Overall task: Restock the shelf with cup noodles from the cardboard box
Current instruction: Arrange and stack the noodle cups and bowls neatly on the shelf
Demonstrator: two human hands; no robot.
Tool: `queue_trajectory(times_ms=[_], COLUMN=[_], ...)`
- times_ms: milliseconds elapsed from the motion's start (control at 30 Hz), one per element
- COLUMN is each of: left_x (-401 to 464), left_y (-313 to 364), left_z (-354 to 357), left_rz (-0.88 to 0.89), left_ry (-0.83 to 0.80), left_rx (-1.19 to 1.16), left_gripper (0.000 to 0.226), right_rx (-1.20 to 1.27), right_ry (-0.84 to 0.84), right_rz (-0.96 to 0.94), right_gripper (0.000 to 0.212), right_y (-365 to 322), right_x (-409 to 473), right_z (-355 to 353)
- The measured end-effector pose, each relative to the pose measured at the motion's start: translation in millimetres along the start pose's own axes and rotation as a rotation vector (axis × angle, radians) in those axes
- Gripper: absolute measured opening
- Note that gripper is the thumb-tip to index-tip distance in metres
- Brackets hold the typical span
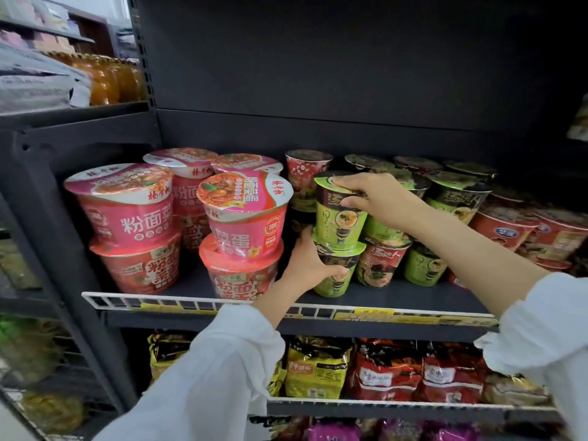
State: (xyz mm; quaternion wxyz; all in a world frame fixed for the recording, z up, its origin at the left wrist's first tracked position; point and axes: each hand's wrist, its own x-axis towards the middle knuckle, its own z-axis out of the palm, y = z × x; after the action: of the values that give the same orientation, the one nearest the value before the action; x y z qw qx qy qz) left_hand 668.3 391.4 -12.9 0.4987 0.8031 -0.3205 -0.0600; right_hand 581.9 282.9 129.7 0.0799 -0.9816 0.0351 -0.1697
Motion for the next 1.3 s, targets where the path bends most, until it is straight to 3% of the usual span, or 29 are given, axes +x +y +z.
queue_trajectory(times_ms=[133, 267, 767, 967, 1067, 1167, 1300], left_x=[7, 4, 5, 18, 17, 11, -14], left_y=[5, 10, 6, 8, 6, 3, 14], left_z=[-19, -18, -8, -8, -11, -18, -20], left_rz=[0.052, 0.062, 0.06, 0.017, -0.009, -0.057, 0.134], left_ry=[-0.154, -0.084, 0.077, 0.027, -0.025, -0.098, -0.071], left_rx=[0.068, 0.123, 0.162, 0.141, 0.166, 0.299, 0.832], left_gripper=[0.092, 0.082, 0.074, 0.075, 0.087, 0.102, 0.076], right_rx=[0.031, 0.057, 0.046, 0.017, -0.014, -0.016, -0.154], right_ry=[-0.047, -0.089, -0.055, -0.094, -0.103, -0.098, 0.004], right_rz=[0.001, 0.023, 0.028, 0.094, 0.108, 0.112, 0.108], right_gripper=[0.048, 0.049, 0.048, 0.044, 0.044, 0.045, 0.052], right_y=[3, 4, 0, -1, -2, -3, -13], right_x=[0, 0, -5, 10, 12, 11, 3], right_z=[-5, -11, -10, -7, -7, -5, 9])
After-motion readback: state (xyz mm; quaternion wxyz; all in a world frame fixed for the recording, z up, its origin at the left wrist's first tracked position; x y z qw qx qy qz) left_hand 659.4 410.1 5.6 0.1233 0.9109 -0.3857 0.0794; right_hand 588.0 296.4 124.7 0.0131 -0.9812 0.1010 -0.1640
